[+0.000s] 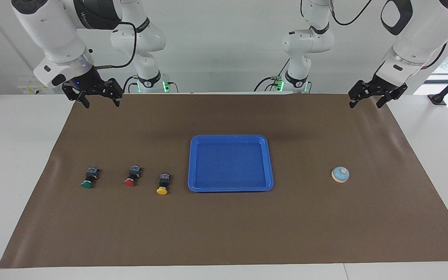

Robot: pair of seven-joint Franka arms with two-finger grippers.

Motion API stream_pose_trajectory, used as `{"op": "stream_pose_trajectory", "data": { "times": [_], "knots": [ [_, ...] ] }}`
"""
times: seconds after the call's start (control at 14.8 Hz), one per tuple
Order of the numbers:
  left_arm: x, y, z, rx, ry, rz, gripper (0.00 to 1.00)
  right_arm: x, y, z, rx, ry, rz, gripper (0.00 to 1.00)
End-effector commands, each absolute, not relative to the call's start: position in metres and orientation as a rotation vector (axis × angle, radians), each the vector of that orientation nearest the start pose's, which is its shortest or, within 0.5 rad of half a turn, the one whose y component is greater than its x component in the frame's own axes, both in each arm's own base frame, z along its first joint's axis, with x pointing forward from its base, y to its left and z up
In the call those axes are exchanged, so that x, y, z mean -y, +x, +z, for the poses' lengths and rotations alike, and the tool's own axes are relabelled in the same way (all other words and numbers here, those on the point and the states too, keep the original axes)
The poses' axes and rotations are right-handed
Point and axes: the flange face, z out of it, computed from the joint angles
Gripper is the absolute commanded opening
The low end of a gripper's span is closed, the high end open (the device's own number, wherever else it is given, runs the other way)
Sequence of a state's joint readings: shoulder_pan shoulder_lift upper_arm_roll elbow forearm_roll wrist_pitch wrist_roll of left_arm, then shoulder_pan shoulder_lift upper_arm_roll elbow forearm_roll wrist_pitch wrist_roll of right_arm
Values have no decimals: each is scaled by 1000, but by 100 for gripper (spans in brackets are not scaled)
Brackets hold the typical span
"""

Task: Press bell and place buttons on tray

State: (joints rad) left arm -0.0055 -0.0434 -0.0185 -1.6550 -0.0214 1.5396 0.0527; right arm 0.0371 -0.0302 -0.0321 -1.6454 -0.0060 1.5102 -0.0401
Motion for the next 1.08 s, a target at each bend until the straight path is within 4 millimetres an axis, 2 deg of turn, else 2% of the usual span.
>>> {"op": "stream_pose_trajectory", "data": {
  "times": [0.0, 0.2, 0.4, 0.47, 0.61, 0.67, 0.81, 1.01],
  "knots": [
    [12, 529, 610, -117, -3163, 123, 100, 2, 530, 603, 80, -3145, 169, 100],
    [19, 526, 611, -117, -3161, 138, 100, 1, 530, 603, 82, -3145, 167, 100],
    [17, 539, 613, -74, -3163, -6, 100, 1, 530, 603, 82, -3145, 167, 100],
    [16, 542, 607, -80, -3161, -36, 93, 1, 530, 603, 82, -3145, 169, 100],
    [13, 554, 590, -79, -3161, -27, 18, 1, 530, 602, 82, -3145, 172, 100],
    [12, 562, 576, -76, -3162, -10, 0, 1, 530, 603, 82, -3145, 167, 100],
    [11, 586, 539, -68, -3164, -5, 0, 1, 530, 603, 82, -3145, 167, 100],
    [11, 622, 467, -68, -3163, 2, 0, 1, 530, 603, 82, -3145, 169, 100]
  ]
}}
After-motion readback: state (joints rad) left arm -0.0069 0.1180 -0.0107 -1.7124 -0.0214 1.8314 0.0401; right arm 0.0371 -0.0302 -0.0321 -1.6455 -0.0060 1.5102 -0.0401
